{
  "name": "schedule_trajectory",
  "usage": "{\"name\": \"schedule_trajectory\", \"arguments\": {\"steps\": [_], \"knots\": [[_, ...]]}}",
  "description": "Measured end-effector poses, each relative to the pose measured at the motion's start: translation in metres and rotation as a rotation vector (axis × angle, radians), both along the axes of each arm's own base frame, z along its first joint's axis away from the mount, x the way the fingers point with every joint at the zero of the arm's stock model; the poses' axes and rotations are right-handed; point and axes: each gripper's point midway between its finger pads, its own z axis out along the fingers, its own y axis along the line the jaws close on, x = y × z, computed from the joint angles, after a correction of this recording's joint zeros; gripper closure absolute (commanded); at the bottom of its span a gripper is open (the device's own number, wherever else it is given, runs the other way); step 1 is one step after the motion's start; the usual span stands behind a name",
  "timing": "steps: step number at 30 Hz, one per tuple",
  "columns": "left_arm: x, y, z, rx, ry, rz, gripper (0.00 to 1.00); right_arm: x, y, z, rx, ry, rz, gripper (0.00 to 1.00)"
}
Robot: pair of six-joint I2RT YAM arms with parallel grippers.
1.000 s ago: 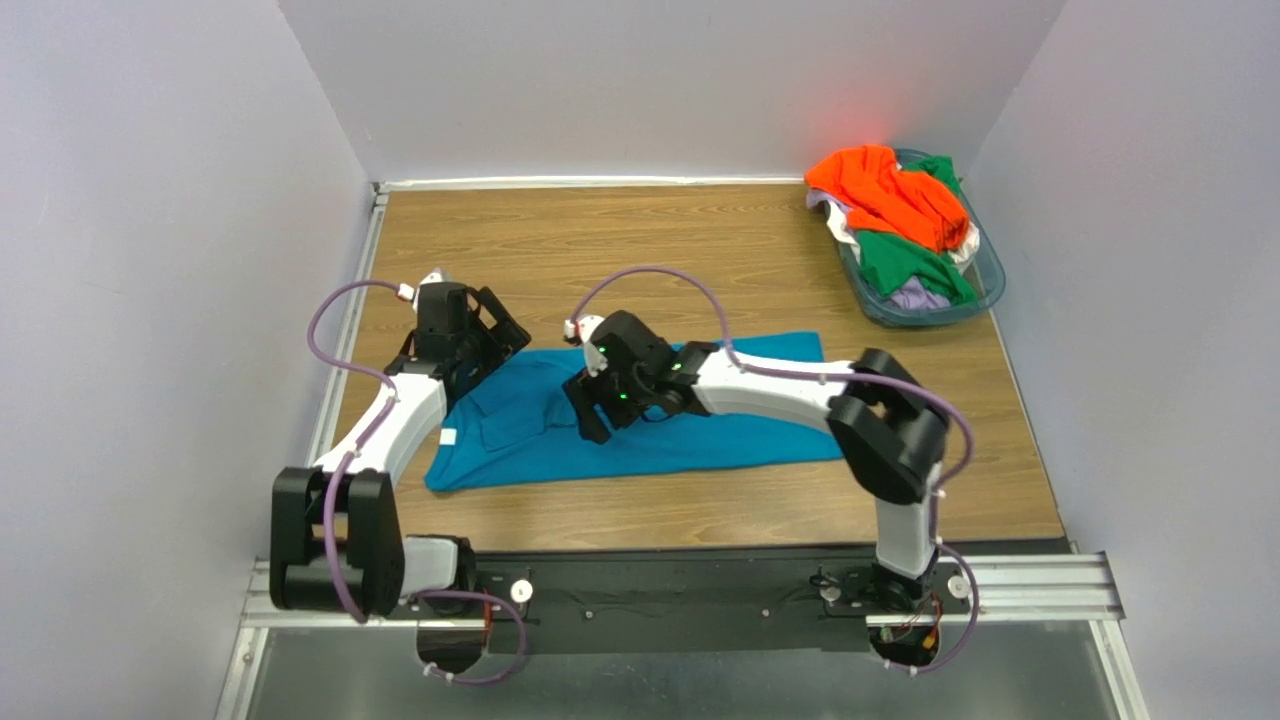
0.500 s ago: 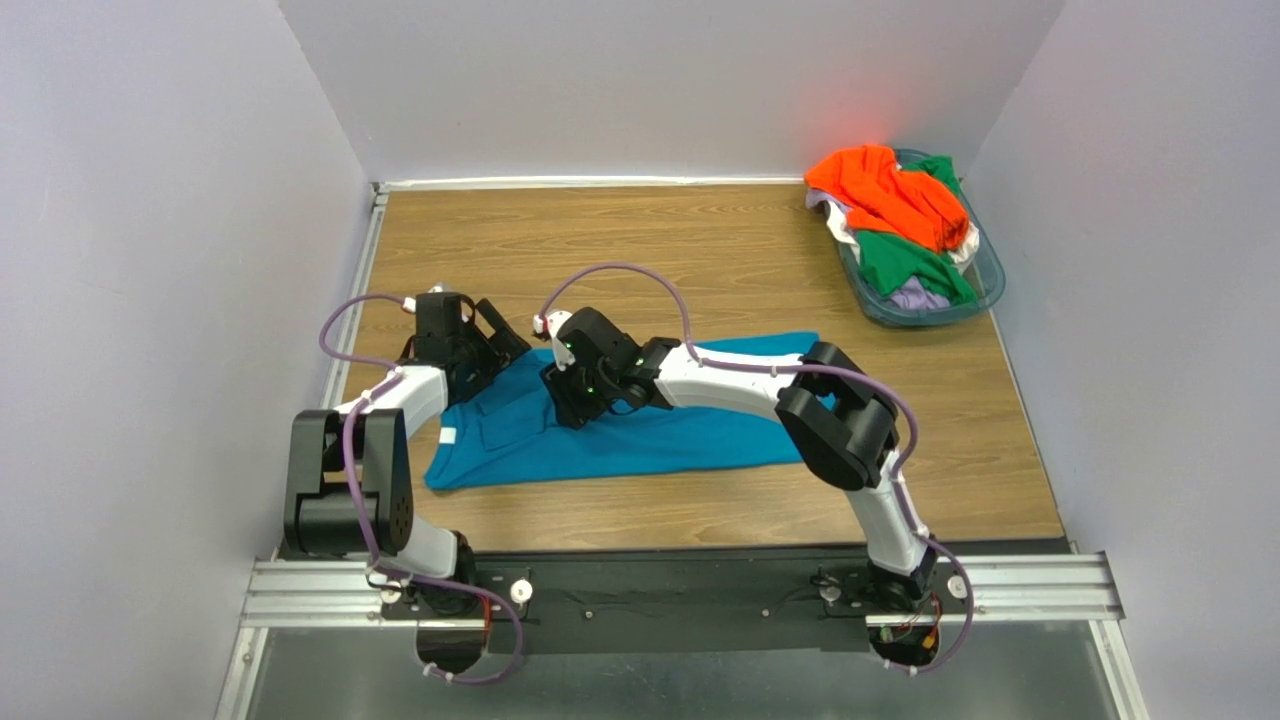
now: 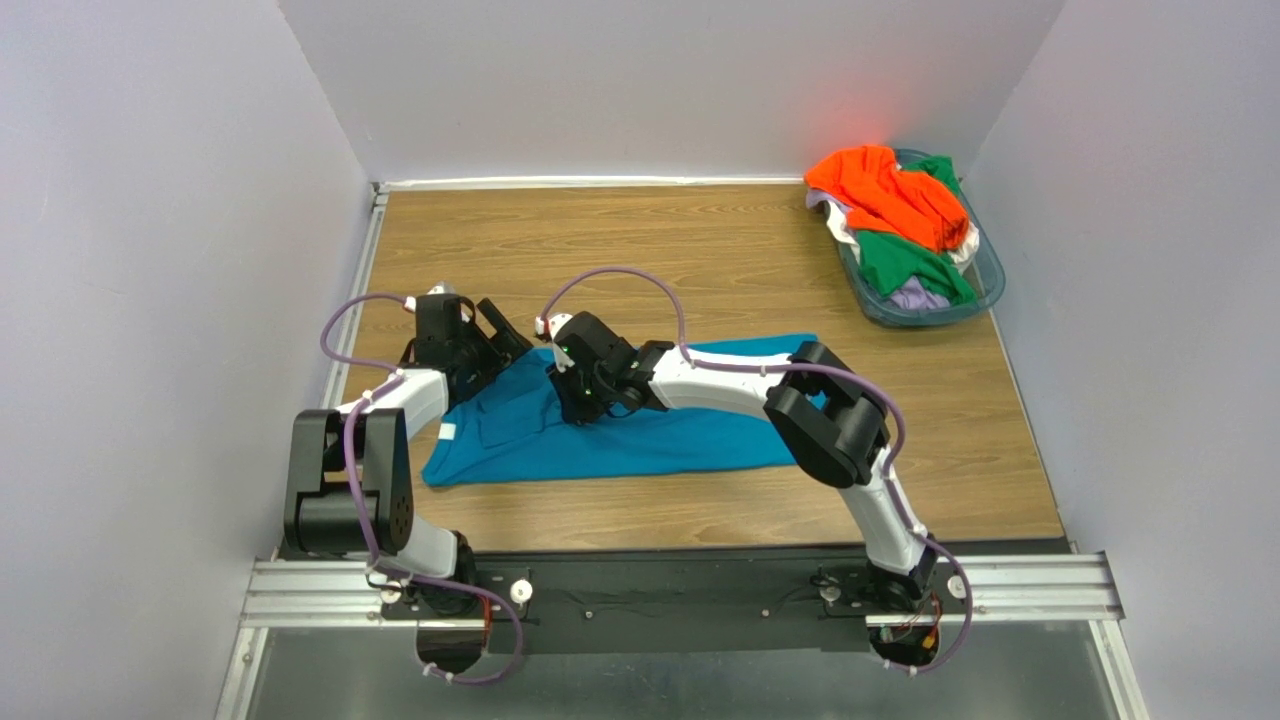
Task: Fold and stack the t-shirts
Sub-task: Fold the tshirt
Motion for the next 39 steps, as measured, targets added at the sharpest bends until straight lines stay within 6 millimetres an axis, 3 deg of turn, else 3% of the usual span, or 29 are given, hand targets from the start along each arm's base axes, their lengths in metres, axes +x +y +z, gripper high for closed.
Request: {"name": "schedule_trajectory", "arguments": {"steps": [4, 11, 22, 29, 32, 39], "knots": [[0.000, 0.000, 0.000, 0.000, -0.003, 0.000, 0.02, 0.003, -0.001, 0.000, -0.001, 0.003, -0.039, 0.91], [0.001, 0.001, 0.000, 0.000, -0.004, 0.004, 0.02, 0.002, -0.001, 0.003, 0.006, 0.013, -0.058, 0.92], [0.000, 0.001, 0.000, 0.000, -0.004, 0.004, 0.02, -0.012, -0.017, 0.040, 0.046, 0.001, -0.067, 0.91], [0.001, 0.001, 0.001, 0.000, -0.005, 0.004, 0.02, -0.020, -0.037, 0.016, -0.021, 0.022, -0.081, 0.85], [0.000, 0.001, 0.001, 0.000, -0.004, 0.004, 0.02, -0.018, -0.043, 0.011, -0.047, 0.011, -0.099, 0.76], [-0.009, 0.001, 0.004, 0.000, 0.018, 0.004, 0.02, -0.014, -0.052, 0.016, -0.073, -0.019, -0.129, 0.31]]}}
